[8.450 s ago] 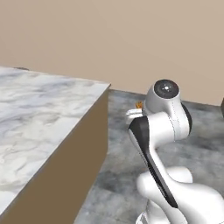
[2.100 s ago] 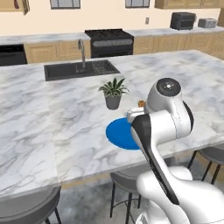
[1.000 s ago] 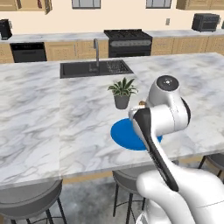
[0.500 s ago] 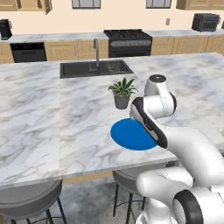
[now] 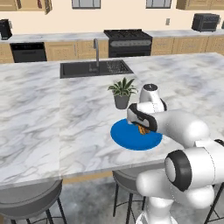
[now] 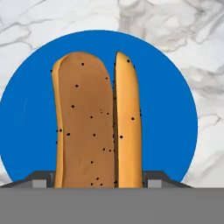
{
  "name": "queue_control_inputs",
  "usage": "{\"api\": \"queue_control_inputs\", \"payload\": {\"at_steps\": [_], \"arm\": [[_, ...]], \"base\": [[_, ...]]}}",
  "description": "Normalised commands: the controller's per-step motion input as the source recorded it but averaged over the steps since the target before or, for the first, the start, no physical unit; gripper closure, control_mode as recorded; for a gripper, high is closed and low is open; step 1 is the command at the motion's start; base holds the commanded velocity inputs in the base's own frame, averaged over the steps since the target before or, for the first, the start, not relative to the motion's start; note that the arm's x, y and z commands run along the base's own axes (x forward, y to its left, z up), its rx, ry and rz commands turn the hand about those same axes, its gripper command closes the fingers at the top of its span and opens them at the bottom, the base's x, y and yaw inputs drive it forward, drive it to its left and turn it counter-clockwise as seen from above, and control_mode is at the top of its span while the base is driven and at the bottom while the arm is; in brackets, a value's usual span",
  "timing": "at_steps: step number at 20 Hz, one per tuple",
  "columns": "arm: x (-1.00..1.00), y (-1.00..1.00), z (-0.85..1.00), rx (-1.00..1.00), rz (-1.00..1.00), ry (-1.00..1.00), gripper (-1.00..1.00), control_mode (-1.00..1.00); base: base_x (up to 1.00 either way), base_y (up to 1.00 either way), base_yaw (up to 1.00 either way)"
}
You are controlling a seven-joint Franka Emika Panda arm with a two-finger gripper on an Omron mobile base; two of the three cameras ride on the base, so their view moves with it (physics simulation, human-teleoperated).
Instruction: Move the hot dog bun to the plate on the dining table and place the condiment next to that plate. Then navigate to the fridge and take the sausage and place it on the plate as well.
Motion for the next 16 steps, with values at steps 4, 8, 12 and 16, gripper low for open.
{"api": "queue_control_inputs", "payload": {"at_steps": [4, 8, 12, 16], "arm": [[0.18, -0.07, -0.52, 0.00, 0.04, 0.00, 1.00, -1.00], [0.07, -0.03, -0.36, 0.00, 0.01, -0.02, 1.00, -1.00], [0.12, -0.02, -0.32, 0.00, 0.00, 0.00, 1.00, -1.00], [0.18, -0.03, -0.30, 0.00, 0.01, 0.00, 1.00, -1.00]], "base": [[0.00, 0.00, 0.00], [0.00, 0.00, 0.00], [0.00, 0.00, 0.00], [0.00, 0.00, 0.00]]}}
